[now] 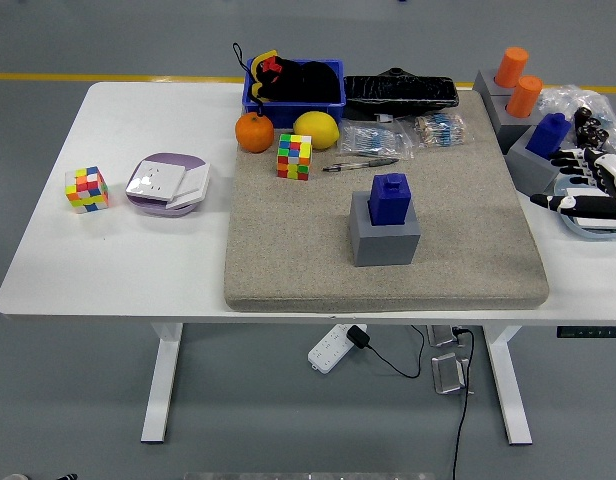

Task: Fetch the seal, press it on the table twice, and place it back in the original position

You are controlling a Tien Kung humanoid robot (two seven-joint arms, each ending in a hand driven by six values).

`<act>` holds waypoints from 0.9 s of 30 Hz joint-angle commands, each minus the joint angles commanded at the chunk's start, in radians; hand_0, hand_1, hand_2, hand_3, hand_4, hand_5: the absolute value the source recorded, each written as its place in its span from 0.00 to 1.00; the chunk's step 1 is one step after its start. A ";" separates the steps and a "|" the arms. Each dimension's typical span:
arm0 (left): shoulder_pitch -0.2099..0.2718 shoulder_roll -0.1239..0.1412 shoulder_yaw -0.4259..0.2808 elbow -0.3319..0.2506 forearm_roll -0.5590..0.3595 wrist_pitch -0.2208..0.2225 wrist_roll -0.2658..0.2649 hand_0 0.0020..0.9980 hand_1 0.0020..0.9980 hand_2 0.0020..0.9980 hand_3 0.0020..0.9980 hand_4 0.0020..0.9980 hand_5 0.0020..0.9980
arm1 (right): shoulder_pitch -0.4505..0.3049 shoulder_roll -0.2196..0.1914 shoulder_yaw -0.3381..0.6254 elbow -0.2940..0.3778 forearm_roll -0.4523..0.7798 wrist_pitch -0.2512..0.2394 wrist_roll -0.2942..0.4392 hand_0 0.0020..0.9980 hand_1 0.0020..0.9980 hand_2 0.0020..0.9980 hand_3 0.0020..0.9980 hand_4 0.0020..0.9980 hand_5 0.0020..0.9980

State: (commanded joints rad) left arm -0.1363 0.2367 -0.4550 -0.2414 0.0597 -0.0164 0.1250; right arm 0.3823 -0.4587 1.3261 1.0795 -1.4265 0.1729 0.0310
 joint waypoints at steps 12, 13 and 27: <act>-0.006 -0.003 -0.010 0.000 0.003 -0.001 0.000 0.82 0.81 0.78 0.82 0.73 0.42 | 0.012 0.004 -0.019 0.001 0.037 -0.008 -0.004 0.84 0.81 0.79 0.77 0.93 0.27; -0.006 -0.002 -0.011 0.000 0.004 -0.001 0.000 0.82 0.81 0.78 0.82 0.73 0.42 | 0.012 0.004 -0.020 0.001 0.038 -0.008 -0.005 0.84 0.81 0.79 0.77 0.93 0.27; -0.009 -0.003 -0.015 0.001 0.004 0.002 0.000 0.82 0.81 0.78 0.82 0.73 0.42 | 0.014 0.004 -0.029 0.002 0.042 -0.009 -0.007 0.84 0.80 0.79 0.77 0.92 0.26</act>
State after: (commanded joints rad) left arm -0.1452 0.2338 -0.4697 -0.2406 0.0633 -0.0149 0.1251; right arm 0.3964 -0.4547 1.2974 1.0814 -1.3846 0.1636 0.0241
